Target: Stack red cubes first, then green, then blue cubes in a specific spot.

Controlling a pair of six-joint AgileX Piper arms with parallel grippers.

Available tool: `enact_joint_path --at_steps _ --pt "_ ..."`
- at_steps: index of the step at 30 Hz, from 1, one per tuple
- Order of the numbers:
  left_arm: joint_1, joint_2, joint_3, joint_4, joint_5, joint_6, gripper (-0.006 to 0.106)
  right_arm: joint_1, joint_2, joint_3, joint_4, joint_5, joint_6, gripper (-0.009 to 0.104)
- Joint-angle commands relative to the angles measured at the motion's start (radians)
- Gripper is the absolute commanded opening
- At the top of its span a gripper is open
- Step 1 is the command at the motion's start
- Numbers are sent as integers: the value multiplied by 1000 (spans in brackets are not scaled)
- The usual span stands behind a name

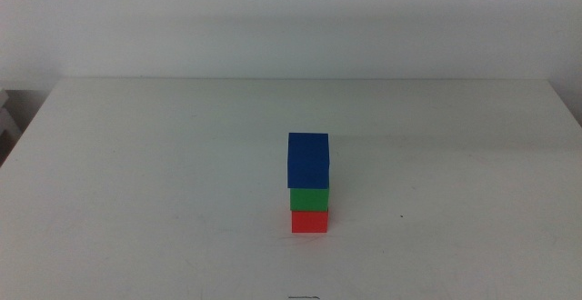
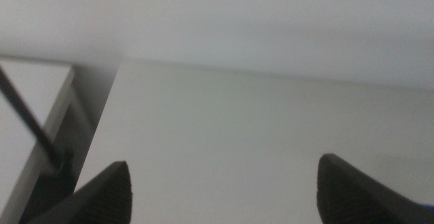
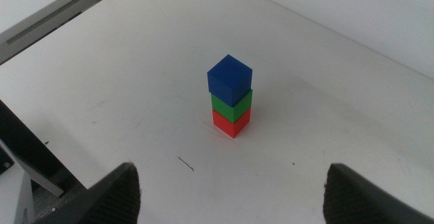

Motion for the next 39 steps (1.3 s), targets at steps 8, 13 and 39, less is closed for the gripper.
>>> enact_joint_path --at_steps 8,13,39 --pt "0 -287 404 15 -543 -2 94 -7 3 -18 -2 -44 -6 94" --pt "0 -436 566 15 -594 -2 94 -7 3 -18 -2 -44 -6 94" --pt "0 -722 869 -82 -634 -2 94 -7 -17 297 -94 -926 -6 94"
